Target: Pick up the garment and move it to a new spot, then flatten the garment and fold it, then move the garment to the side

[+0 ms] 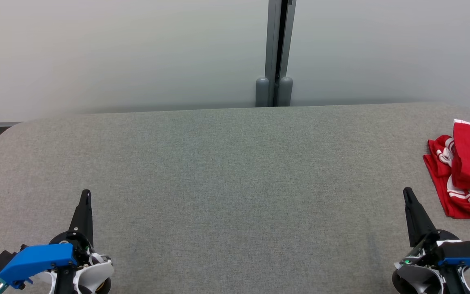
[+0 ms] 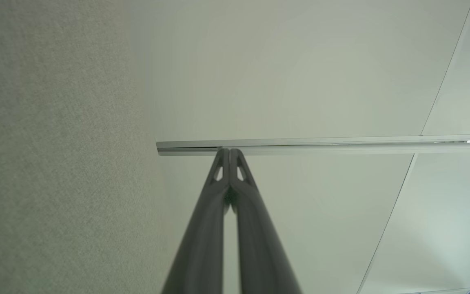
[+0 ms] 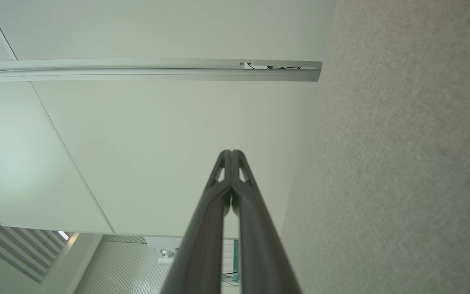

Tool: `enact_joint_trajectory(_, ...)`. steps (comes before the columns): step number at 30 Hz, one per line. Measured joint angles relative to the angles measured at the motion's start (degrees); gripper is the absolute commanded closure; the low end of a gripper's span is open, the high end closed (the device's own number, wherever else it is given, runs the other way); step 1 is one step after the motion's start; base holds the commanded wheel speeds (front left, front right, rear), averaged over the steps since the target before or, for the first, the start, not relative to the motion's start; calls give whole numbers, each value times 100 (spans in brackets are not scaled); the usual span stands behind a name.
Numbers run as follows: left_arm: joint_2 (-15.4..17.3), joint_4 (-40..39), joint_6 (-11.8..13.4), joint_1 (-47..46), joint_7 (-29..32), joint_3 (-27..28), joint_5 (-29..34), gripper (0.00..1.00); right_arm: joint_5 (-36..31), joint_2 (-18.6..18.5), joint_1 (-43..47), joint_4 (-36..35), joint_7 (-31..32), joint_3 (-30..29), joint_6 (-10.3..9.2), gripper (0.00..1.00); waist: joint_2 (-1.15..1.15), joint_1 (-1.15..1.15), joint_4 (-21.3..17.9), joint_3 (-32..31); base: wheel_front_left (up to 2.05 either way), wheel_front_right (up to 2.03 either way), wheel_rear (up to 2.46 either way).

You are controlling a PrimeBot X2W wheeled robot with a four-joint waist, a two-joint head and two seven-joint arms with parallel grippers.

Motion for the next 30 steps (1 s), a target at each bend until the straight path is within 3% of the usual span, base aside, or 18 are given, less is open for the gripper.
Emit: enact_joint_trajectory(30,-1,0,0,0,0,0,0,100,0,0,-10,1,0,1,0,100,0,0,0,0,0,0,0)
